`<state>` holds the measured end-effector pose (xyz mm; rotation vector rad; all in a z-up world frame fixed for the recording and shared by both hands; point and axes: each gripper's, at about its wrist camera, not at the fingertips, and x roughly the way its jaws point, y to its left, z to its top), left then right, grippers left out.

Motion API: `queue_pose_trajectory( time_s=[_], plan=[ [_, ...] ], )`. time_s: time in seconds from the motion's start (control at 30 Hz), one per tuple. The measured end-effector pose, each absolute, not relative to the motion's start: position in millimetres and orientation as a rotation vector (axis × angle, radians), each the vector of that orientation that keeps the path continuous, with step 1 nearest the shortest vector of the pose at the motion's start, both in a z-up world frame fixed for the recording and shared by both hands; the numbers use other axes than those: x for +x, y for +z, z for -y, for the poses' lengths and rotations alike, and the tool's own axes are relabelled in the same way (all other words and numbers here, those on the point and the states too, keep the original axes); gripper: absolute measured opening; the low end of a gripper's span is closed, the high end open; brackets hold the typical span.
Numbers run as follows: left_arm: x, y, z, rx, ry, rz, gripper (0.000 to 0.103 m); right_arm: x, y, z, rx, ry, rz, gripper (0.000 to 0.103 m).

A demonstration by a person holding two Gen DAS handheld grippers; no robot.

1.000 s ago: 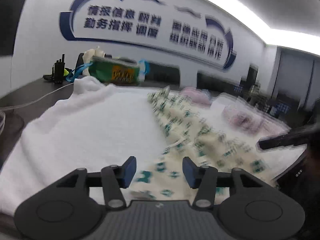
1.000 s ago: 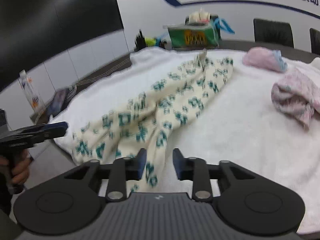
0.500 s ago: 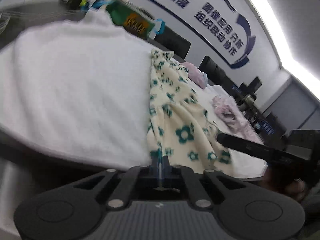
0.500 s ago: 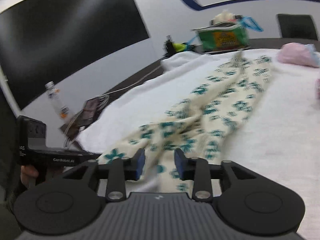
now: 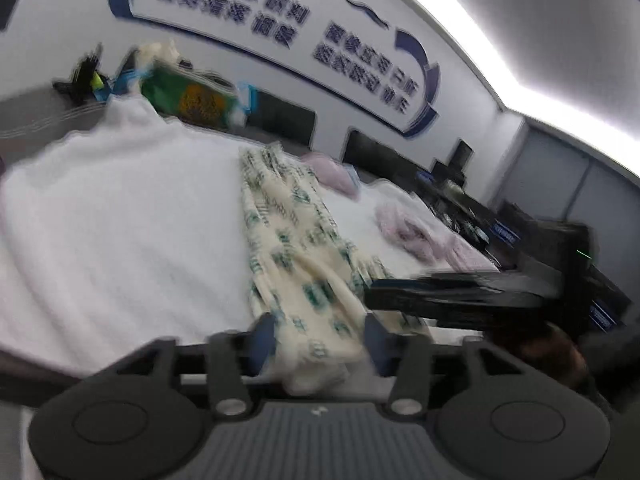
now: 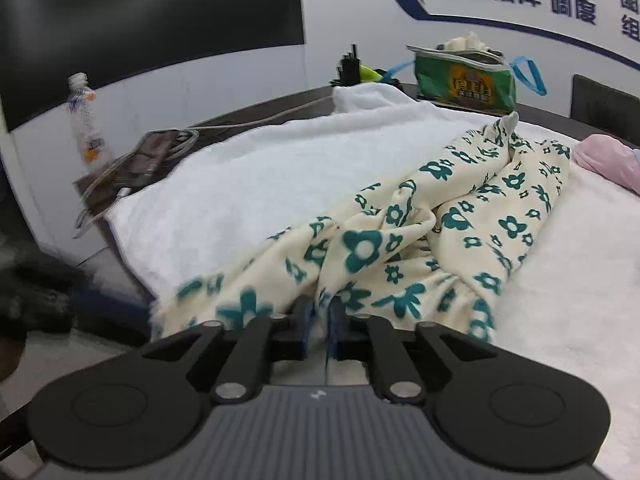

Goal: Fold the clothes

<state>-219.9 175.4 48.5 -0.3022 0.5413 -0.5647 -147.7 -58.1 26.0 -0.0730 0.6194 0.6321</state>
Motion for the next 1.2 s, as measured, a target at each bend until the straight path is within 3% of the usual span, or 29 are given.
queue_pose_trajectory(
  time_s=[0.07, 0.1, 0.17, 0.23, 0.27, 0.3, 0.33, 0.4, 0.63, 0.77, 0.83, 0.87, 0.93, 0.97, 1.0, 1.1, 1.2],
  plan=[
    [-207, 49, -172, -0.297, -0.551, -0.529, 0.055, -160, 41, 86, -0.018, 0.59, -0.548, 0.037],
    [-200, 46, -168, -0.291, -0.545, -0.533, 0.064, -165, 46, 97, -0.007, 0.565, -0.519, 0.042],
    [-188, 39, -158, -0.275, -0.525, -0.565, 0.068, -174, 45, 112, 0.009, 0.5, -0.525, 0.046],
    [-180, 29, -146, -0.232, -0.513, -0.623, 0.065, -176, 33, 120, 0.033, 0.451, -0.58, 0.046],
    [-177, 25, -140, -0.21, -0.503, -0.645, 0.049, -174, 25, 121, 0.043, 0.432, -0.612, 0.045],
    [-178, 24, -136, -0.186, -0.478, -0.639, 0.024, -173, 16, 121, 0.054, 0.409, -0.636, 0.038],
    [-179, 25, -133, -0.172, -0.466, -0.634, 0.005, -170, 8, 121, 0.073, 0.385, -0.656, 0.029],
    [-180, 25, -138, -0.258, -0.461, -0.657, 0.003, -167, 3, 126, 0.146, 0.381, -0.654, 0.004],
    [-216, 20, -147, -0.581, -0.532, -0.702, 0.002, -176, 38, 157, 0.181, 0.363, -0.623, 0.003],
    [-219, -2, -154, -0.584, -0.504, -0.759, 0.005, -185, 41, 160, 0.09, 0.426, -0.71, 0.005],
    [-221, 8, -162, -0.519, -0.56, -0.745, 0.009, -184, 47, 169, 0.118, 0.422, -0.67, 0.013],
    [-225, 19, -164, -0.457, -0.592, -0.697, 0.012, -180, 54, 173, 0.144, 0.419, -0.637, 0.021],
    [-229, 47, -161, -0.349, -0.635, -0.577, 0.03, -166, 71, 177, 0.184, 0.43, -0.562, 0.034],
    [-229, 60, -158, -0.295, -0.652, -0.521, 0.048, -154, 79, 176, 0.192, 0.446, -0.523, 0.04],
    [-223, 71, -147, -0.237, -0.656, -0.486, 0.056, -137, 85, 173, 0.19, 0.466, -0.506, 0.045],
    [-201, 81, -99, -0.009, -0.603, -0.44, 0.056, -54, 90, 150, 0.169, 0.529, -0.573, 0.047],
    [-168, 70, -53, 0.115, -0.545, -0.536, 0.056, 43, 84, 129, 0.151, 0.512, -0.67, 0.047]
  ],
)
